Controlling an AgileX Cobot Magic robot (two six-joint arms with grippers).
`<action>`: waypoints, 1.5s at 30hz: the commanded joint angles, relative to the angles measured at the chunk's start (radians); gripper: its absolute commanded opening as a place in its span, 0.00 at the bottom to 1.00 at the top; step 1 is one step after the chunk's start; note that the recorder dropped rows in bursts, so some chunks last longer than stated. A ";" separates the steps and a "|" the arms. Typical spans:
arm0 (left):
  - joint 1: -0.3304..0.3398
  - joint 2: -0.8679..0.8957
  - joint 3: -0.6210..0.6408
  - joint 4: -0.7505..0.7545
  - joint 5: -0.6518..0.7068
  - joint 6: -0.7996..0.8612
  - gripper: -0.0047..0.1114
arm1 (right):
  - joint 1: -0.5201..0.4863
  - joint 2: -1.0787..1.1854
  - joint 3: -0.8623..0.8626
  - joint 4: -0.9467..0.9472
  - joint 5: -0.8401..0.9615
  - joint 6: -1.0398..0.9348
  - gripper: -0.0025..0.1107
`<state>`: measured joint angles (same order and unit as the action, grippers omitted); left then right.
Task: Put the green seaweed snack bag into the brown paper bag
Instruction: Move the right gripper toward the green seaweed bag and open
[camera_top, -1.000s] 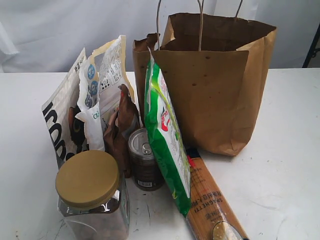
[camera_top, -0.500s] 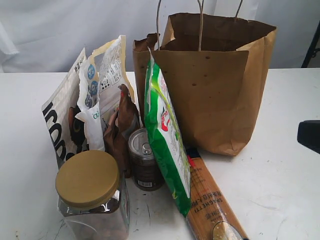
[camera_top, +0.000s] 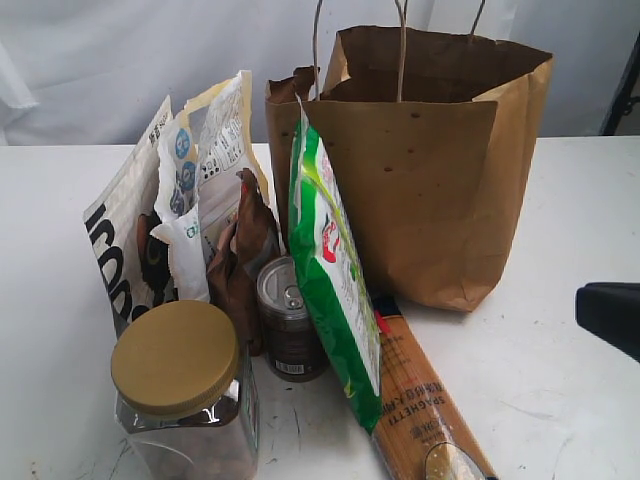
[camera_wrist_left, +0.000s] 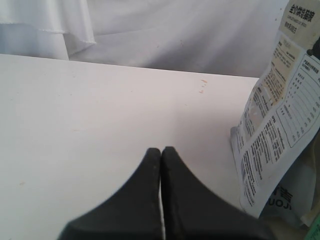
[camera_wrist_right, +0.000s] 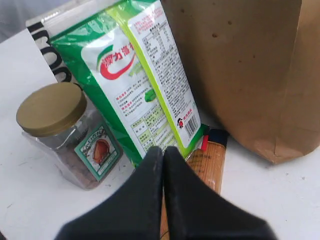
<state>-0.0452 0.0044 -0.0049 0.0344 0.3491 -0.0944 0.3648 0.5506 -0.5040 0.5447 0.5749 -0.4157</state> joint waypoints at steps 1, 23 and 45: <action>-0.005 -0.004 0.005 0.002 -0.009 -0.001 0.04 | 0.045 0.002 0.034 -0.070 -0.041 0.071 0.02; -0.005 -0.004 0.005 0.002 -0.009 -0.001 0.04 | 0.314 0.225 0.139 -0.374 -0.575 0.427 0.02; -0.005 -0.004 0.005 0.002 -0.009 -0.001 0.04 | 0.532 0.591 0.081 -0.402 -0.887 0.464 0.75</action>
<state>-0.0452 0.0044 -0.0049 0.0344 0.3491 -0.0944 0.8947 1.0933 -0.3942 0.1355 -0.2968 0.0455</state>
